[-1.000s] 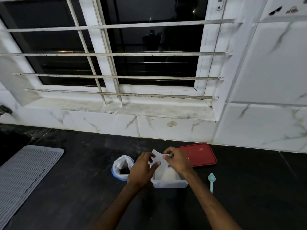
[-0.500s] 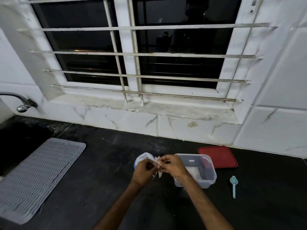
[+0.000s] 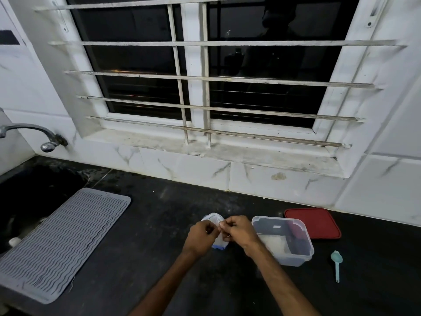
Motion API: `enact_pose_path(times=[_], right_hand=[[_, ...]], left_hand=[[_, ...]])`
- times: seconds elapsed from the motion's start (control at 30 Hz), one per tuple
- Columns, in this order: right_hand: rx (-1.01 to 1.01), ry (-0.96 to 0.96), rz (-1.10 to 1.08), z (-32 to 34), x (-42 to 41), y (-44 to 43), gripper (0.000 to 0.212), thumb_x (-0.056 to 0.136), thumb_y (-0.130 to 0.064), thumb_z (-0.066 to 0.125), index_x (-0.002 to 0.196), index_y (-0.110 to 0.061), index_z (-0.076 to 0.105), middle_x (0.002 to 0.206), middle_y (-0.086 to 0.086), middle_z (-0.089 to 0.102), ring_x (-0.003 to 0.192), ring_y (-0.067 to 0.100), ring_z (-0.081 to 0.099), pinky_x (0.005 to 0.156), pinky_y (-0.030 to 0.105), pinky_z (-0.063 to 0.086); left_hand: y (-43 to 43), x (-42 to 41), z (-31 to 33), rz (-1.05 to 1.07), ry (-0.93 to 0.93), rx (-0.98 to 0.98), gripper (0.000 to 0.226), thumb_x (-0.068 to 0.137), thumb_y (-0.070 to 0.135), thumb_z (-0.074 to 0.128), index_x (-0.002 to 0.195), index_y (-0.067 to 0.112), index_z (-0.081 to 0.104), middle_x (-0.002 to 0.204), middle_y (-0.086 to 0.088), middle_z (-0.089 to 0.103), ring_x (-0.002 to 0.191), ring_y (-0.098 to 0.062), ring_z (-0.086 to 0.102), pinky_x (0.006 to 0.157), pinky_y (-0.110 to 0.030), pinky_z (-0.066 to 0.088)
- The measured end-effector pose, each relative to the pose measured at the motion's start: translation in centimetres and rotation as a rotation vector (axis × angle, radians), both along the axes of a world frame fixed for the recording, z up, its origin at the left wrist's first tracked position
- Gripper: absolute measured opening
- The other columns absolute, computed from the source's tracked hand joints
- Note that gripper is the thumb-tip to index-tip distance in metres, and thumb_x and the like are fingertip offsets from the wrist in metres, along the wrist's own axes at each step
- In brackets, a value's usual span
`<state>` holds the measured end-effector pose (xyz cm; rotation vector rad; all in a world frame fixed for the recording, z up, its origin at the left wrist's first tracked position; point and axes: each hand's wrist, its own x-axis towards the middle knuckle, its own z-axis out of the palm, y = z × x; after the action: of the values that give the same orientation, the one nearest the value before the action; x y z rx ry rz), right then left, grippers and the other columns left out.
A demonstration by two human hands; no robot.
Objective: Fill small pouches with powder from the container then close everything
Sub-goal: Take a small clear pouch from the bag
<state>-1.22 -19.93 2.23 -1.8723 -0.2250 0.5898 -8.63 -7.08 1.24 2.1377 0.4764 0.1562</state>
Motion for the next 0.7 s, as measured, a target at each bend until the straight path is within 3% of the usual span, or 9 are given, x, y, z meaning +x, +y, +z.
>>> enact_pose_path(times=[0.13,0.27,0.37,0.43,0.57,0.7], right_hand=[[0.003,-0.020,-0.012,0.3,0.0,-0.3,0.015,0.093,-0.015,0.064,0.095,-0.004,0.074,0.081,0.010,0.074,0.068,0.014,0.070,0.072,0.033,0.062],[-0.010,-0.042,-0.006,0.7,0.1,-1.0,0.016,0.094,-0.017,0.062,0.097,-0.006,0.073,0.086,0.010,0.075,0.073,0.015,0.071,0.068,0.026,0.061],[-0.034,-0.036,0.015,0.7,0.5,-1.5,0.013,0.095,-0.016,0.061,0.098,-0.010,0.072,0.089,0.006,0.075,0.079,0.018,0.073,0.074,0.032,0.062],[-0.060,-0.051,0.034,0.8,0.8,-1.8,0.011,0.095,-0.013,0.061,0.096,-0.009,0.072,0.088,0.007,0.074,0.080,0.021,0.073,0.075,0.037,0.062],[-0.141,-0.155,0.078,1.5,0.9,-2.1,0.013,0.095,-0.015,0.059,0.095,-0.009,0.071,0.085,0.005,0.072,0.073,0.015,0.070,0.067,0.028,0.061],[-0.259,-0.272,0.103,1.1,1.3,-2.5,0.011,0.093,-0.024,0.062,0.090,-0.017,0.070,0.082,-0.002,0.071,0.072,0.013,0.068,0.070,0.034,0.061]], left_hand=[[-0.9,0.1,0.7,-0.027,-0.047,0.130,0.020,0.092,0.027,0.060,0.077,0.015,0.065,0.077,0.004,0.069,0.069,-0.007,0.063,0.062,-0.021,0.048],[-1.4,0.5,0.7,-0.014,-0.101,0.057,0.014,0.094,0.025,0.059,0.085,0.015,0.065,0.083,0.002,0.069,0.075,-0.009,0.066,0.065,-0.026,0.055],[-1.5,0.7,0.6,-0.047,-0.127,0.031,0.011,0.095,0.024,0.059,0.090,0.016,0.066,0.086,0.005,0.068,0.076,-0.005,0.065,0.063,-0.017,0.051],[-1.6,0.8,0.6,-0.078,-0.120,0.043,0.012,0.095,0.024,0.058,0.090,0.016,0.066,0.087,0.004,0.068,0.079,-0.006,0.066,0.067,-0.021,0.053],[-1.6,1.2,0.5,-0.069,-0.084,0.075,0.015,0.094,0.027,0.058,0.085,0.018,0.066,0.087,0.004,0.069,0.079,-0.010,0.067,0.070,-0.032,0.057],[-1.5,1.4,0.5,-0.001,-0.027,0.190,0.012,0.090,0.033,0.058,0.083,0.024,0.063,0.084,0.007,0.067,0.075,-0.008,0.064,0.064,-0.026,0.052]])
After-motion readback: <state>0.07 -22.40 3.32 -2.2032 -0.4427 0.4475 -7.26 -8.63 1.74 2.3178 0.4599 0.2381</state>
